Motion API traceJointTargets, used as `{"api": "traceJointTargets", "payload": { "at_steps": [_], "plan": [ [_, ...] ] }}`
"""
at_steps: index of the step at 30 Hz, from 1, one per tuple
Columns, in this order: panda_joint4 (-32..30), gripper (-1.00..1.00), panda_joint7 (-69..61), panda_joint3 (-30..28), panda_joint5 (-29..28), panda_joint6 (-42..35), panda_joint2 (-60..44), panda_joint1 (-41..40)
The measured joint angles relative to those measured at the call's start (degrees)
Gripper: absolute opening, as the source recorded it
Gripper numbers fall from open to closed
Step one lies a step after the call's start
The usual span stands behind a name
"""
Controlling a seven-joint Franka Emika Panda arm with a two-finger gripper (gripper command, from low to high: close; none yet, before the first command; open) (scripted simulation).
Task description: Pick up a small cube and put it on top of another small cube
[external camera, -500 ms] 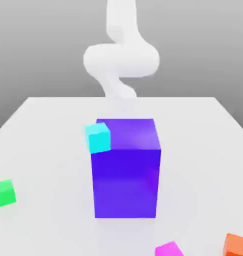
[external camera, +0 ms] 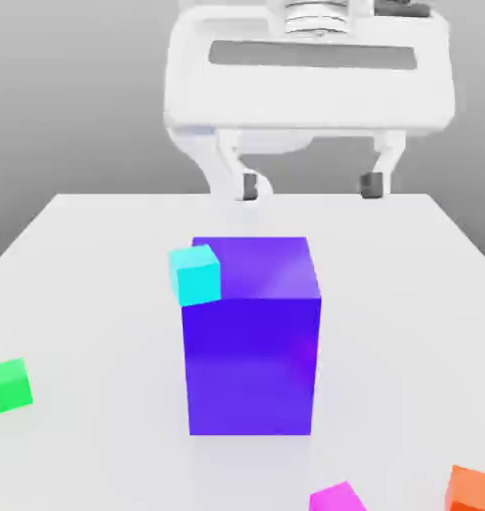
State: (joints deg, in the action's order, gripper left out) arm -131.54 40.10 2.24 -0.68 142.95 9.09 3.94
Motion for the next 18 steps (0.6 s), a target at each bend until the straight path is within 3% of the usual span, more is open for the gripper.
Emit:
{"api": "traceJointTargets", "payload": {
  "at_steps": [13,18],
  "plan": [
    [0.2,0.0,-3.2,1.6,-2.0,8.2,-27.0,2.9],
    [1.9,0.0,-2.7,0.8,-3.2,15.0,-37.4,3.9]
  ]
}}
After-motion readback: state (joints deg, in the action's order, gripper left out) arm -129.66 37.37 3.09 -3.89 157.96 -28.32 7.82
